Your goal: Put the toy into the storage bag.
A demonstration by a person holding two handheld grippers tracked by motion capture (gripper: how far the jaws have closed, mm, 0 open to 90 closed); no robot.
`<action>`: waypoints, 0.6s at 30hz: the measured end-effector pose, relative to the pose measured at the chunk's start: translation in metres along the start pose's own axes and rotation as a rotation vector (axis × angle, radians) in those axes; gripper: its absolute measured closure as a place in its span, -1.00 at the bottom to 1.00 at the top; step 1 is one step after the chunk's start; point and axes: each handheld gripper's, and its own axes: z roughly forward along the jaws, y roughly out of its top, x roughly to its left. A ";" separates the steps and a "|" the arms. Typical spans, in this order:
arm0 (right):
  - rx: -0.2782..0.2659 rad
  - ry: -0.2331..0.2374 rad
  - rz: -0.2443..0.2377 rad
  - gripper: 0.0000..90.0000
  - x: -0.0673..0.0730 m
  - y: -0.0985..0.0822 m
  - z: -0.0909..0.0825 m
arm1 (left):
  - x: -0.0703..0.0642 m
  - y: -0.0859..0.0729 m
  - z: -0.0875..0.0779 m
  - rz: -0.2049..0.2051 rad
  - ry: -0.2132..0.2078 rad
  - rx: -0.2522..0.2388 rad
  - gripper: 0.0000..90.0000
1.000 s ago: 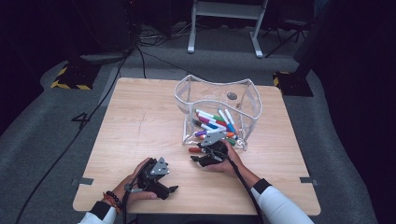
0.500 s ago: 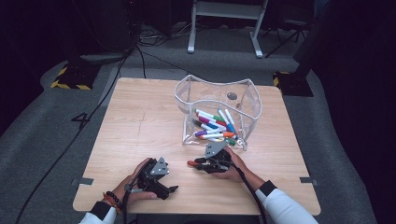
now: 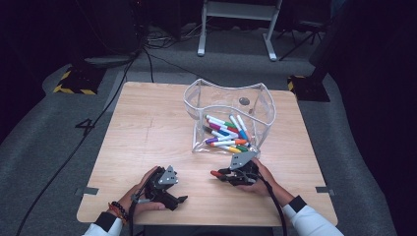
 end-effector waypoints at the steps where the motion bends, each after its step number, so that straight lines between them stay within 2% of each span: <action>1: -0.003 -0.007 -0.003 0.66 -0.001 -0.001 -0.004 | 0.000 0.000 0.000 0.000 -0.003 -0.002 -0.83; 18: -0.118 -0.084 0.066 0.66 -0.010 -0.019 -0.075 | 0.000 0.000 0.000 0.000 -0.004 -0.002 -0.83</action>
